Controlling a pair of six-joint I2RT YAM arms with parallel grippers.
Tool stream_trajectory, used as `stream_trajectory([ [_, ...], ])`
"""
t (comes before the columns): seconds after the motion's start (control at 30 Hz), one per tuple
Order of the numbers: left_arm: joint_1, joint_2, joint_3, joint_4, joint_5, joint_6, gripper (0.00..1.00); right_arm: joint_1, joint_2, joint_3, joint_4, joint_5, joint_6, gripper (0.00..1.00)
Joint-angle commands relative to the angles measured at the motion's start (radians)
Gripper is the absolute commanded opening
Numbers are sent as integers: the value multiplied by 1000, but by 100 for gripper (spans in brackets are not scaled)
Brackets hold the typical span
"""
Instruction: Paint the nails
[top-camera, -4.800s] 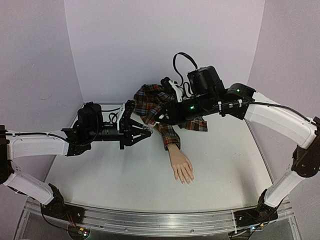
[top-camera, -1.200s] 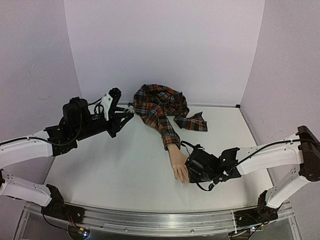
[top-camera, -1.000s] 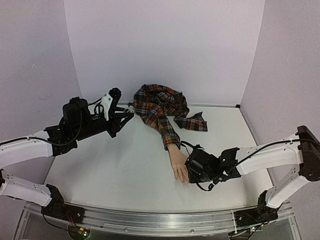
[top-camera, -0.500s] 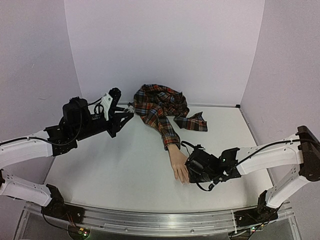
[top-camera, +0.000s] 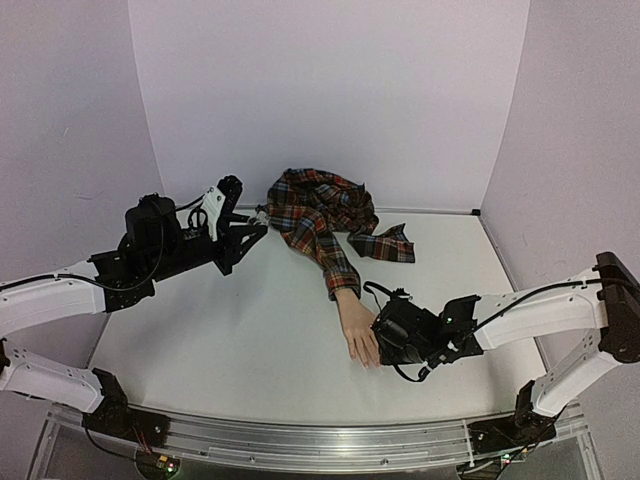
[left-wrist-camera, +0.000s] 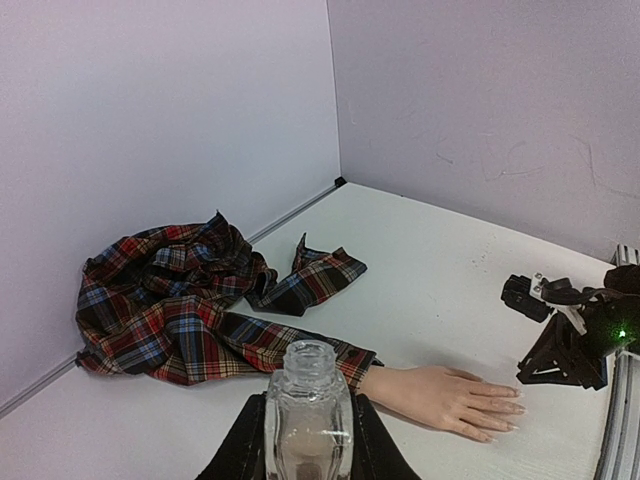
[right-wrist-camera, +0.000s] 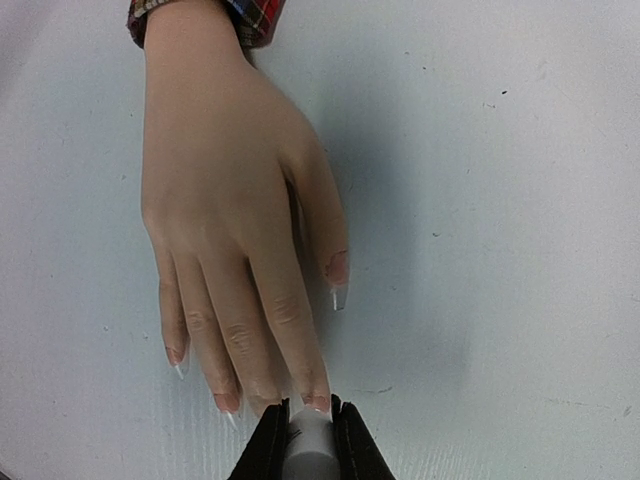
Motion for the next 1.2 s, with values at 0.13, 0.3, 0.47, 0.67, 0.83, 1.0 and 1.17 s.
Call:
stream_trajectory([
  [0.13,6,-8,6,41,-3,10,0,-9,3,2,-16,23,9,0],
  [0.3,6,-8,6,41,-4,8,0,-11,17,4,-16,13,9,0],
  [0.47,6,-10,6,41,-3,8,0,-10,18,5,-20,9,13,0],
  [0.67,5,-9,6,41,-1,7,0,-11,23,10,-28,9,11,0],
  [0.83,6,-9,6,41,-3,8,0,-10,27,12,-35,3,10,0],
  [1.0,6,-10,5,41,-2,7,0,-10,28,14,-41,-3,9,0],
  [1.17,5,-11,5,40,-1,6,0,-11,25,18,-45,-7,8,0],
])
